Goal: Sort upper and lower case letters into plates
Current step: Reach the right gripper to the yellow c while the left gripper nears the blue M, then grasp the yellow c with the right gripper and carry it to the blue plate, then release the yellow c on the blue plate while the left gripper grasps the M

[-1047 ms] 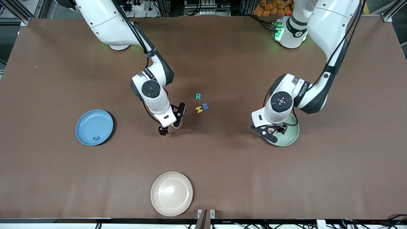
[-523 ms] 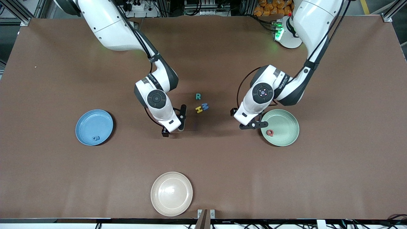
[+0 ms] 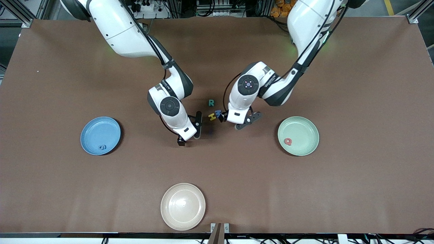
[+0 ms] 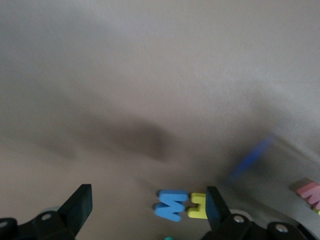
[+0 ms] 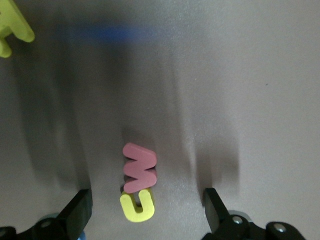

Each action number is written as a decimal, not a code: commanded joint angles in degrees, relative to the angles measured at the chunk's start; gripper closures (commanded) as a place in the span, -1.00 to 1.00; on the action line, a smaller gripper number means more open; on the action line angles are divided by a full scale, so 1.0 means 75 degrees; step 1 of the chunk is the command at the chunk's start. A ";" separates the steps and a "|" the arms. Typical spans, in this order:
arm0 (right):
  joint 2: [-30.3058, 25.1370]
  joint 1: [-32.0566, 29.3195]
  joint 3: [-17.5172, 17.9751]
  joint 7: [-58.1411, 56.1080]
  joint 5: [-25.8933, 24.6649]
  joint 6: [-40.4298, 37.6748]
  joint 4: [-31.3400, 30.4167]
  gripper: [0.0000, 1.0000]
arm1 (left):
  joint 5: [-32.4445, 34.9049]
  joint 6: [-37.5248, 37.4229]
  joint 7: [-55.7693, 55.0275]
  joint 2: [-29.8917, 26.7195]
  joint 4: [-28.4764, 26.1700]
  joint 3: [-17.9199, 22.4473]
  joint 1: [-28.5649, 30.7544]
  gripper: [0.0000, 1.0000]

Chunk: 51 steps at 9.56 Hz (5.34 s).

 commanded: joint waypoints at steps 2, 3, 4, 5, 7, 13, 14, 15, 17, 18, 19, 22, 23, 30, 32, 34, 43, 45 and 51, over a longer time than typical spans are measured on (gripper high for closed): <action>0.0098 -0.0014 -0.0019 -0.0207 0.0083 0.0072 0.0092 -1.00 | -0.0080 0.0511 -0.0758 0.0393 0.0185 0.0089 -0.0503 -1.00; 0.0098 -0.0026 -0.0019 -0.0230 0.0083 0.0014 0.0080 -1.00 | -0.0080 0.0511 -0.0793 0.0393 0.0139 0.0112 -0.0643 -1.00; 0.0074 -0.0061 -0.0019 -0.0404 0.0083 -0.0021 0.0080 -1.00 | -0.0068 0.0511 -0.0805 0.0428 0.0034 0.0136 -0.0656 -1.00; 0.0039 -0.0084 -0.0019 -0.0511 0.0083 -0.0080 0.0068 -1.00 | 0.0025 0.0545 -0.0840 0.0556 0.0033 0.0136 -0.0761 -1.00; 0.0039 -0.0084 -0.0019 -0.0500 0.0083 -0.0080 0.0080 -0.24 | 0.0247 0.0663 -0.0934 0.0639 -0.0048 0.0148 -0.0786 -1.00; -0.0043 -0.0096 -0.0019 -0.0488 0.0083 -0.0104 0.0092 1.00 | 0.0424 0.0663 -0.0969 0.0616 -0.0096 0.0136 -0.0751 -0.49; -0.0124 -0.0131 -0.0030 -0.0384 0.0095 -0.0104 0.0115 1.00 | 0.0424 0.0663 -0.0958 0.0604 -0.0096 0.0136 -0.0739 -0.49; -0.0229 -0.0305 -0.0054 -0.0336 0.0153 -0.0104 0.0150 1.00 | 0.0424 0.0651 -0.0969 0.0616 -0.0073 0.0136 -0.0750 -0.49; -0.0569 -0.0995 -0.0054 -0.0301 0.0165 -0.0104 0.0243 1.00 | 0.0424 0.0651 -0.0958 0.0616 -0.0073 0.0136 -0.0750 -0.49; -0.0582 -0.1242 -0.0065 -0.0254 0.0165 -0.0115 0.0465 1.00 | 0.0424 0.0651 -0.0935 0.0604 -0.0096 0.0136 -0.0727 -0.49; -0.0617 -0.1488 -0.0182 -0.0068 0.0119 -0.0127 0.0571 1.00 | 0.0436 0.0651 -0.0899 0.0604 -0.0096 0.0136 -0.0657 -0.49; -0.0909 -0.1818 -0.1105 0.0562 0.0165 -0.0220 0.0561 1.00 | 0.0401 0.0628 -0.1213 0.0557 -0.0026 0.0124 -0.0610 -0.49; -0.0945 -0.1830 -0.1480 0.1065 0.0154 -0.0662 0.0595 1.00 | 0.0412 0.0628 -0.1401 0.0581 0.0009 0.0136 -0.0610 -0.49; -0.1705 -0.2660 -0.2456 0.3156 0.0398 -0.1944 -0.1029 1.00 | 0.0436 0.0605 -0.0458 0.0617 0.0431 0.0581 -0.0400 -0.49; -0.1743 -0.2733 -0.2456 0.3156 0.1366 -0.1967 -0.1431 0.75 | 0.0436 0.0196 -0.0325 0.0522 0.0466 0.0546 -0.0456 -0.49; -0.1684 -0.2674 -0.2444 0.3226 0.1489 -0.1978 -0.1362 -1.00 | 0.0459 0.0194 0.0582 0.0534 0.0478 0.0488 -0.0864 -0.62; -0.1672 -0.1069 -0.2409 0.5195 0.2157 -0.0786 -0.1488 -1.00 | 0.0412 -0.0122 0.2888 0.0803 0.0490 0.0511 -0.1347 -0.61; -0.1754 -0.0964 -0.2398 0.5323 0.2169 -0.0142 -0.1945 -1.00 | 0.0436 -0.0122 0.2641 0.0920 0.0618 0.0569 -0.1476 -0.59; -0.2632 -0.0741 -0.2421 0.5641 0.2157 0.0705 -0.3224 -1.00 | 0.0483 -0.0134 0.2663 0.0944 0.0630 0.0593 -0.1418 -0.30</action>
